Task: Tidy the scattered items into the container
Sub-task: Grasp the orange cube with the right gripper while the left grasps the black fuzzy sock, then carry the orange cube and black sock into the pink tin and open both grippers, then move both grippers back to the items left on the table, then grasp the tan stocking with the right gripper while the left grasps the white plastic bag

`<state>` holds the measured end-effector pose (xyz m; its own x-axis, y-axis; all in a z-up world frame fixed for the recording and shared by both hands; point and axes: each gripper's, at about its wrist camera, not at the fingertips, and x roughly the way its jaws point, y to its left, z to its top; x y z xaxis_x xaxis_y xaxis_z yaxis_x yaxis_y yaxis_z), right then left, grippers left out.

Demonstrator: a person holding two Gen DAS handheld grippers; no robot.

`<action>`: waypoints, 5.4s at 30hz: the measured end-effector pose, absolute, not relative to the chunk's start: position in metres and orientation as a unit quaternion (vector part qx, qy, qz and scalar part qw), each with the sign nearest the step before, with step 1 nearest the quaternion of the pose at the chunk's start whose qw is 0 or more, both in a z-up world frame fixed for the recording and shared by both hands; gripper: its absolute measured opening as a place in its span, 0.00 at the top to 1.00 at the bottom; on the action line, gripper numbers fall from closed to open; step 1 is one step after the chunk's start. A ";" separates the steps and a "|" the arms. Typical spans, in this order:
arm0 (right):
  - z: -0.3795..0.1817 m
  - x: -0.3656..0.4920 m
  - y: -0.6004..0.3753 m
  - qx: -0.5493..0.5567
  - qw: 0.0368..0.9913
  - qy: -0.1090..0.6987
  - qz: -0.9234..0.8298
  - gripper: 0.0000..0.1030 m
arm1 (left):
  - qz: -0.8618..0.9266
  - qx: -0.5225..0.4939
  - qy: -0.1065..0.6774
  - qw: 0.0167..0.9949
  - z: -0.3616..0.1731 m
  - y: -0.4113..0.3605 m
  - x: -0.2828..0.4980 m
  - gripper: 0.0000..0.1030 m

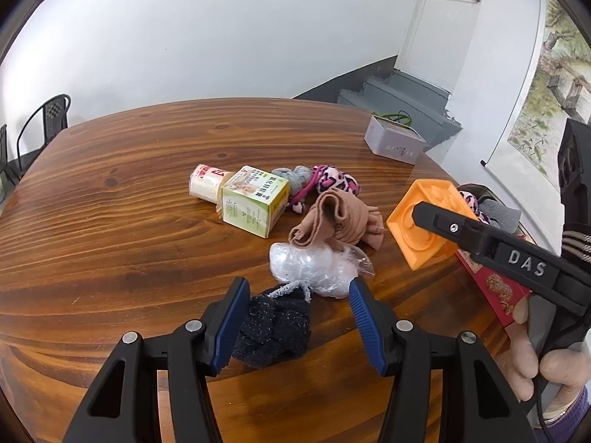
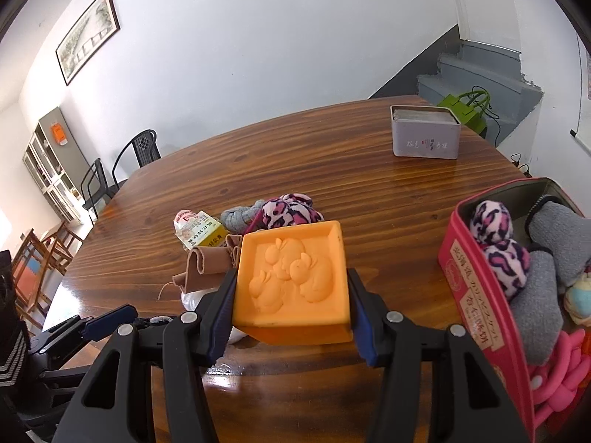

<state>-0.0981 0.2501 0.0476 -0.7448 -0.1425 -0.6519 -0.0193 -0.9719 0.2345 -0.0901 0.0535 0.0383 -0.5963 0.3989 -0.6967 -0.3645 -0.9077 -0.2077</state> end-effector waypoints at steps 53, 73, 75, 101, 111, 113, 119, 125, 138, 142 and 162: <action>0.103 0.036 0.455 0.197 -0.120 -0.232 -0.945 0.43 | 0.880 -0.363 -0.057 0.301 0.082 0.150 -0.075 0.54; 0.083 0.041 0.449 0.223 -0.083 -0.204 -0.950 0.42 | 0.854 -0.357 0.000 0.380 0.109 0.347 -0.114 0.46; 0.083 0.040 0.448 0.226 -0.080 -0.205 -0.949 0.40 | 0.851 -0.365 -0.004 0.378 0.105 0.350 -0.118 0.23; 0.080 0.053 0.441 0.179 -0.174 -0.187 -0.950 0.23 | 0.915 -0.313 -0.075 0.241 0.110 0.156 -0.093 0.01; 0.082 0.052 0.392 0.158 -0.212 -0.095 -0.960 0.23 | 0.927 -0.325 -0.117 0.146 0.102 0.042 -0.110 0.01; 0.083 0.050 0.377 0.161 -0.196 -0.089 -0.963 0.23 | 0.930 -0.319 -0.116 0.137 0.105 0.032 -0.110 0.01; 0.081 0.029 0.313 0.199 -0.095 -0.062 -0.973 0.21 | 0.932 -0.319 -0.110 0.134 0.109 0.014 -0.113 0.01; 0.066 -0.015 0.257 0.282 0.025 -0.048 -0.958 0.21 | 0.925 -0.335 -0.095 0.150 0.105 0.011 -0.117 0.01; 0.037 -0.107 0.230 0.368 0.069 -0.120 -0.919 0.21 | 0.920 -0.345 -0.112 0.148 0.100 -0.005 -0.123 0.01; 0.033 -0.128 0.228 0.378 0.071 -0.154 -0.910 0.21 | 0.914 -0.357 -0.114 0.155 0.094 0.000 -0.127 0.01; -0.006 -0.168 0.227 0.430 0.047 -0.136 -0.891 0.38 | 0.909 -0.375 -0.111 0.146 0.079 0.001 -0.136 0.01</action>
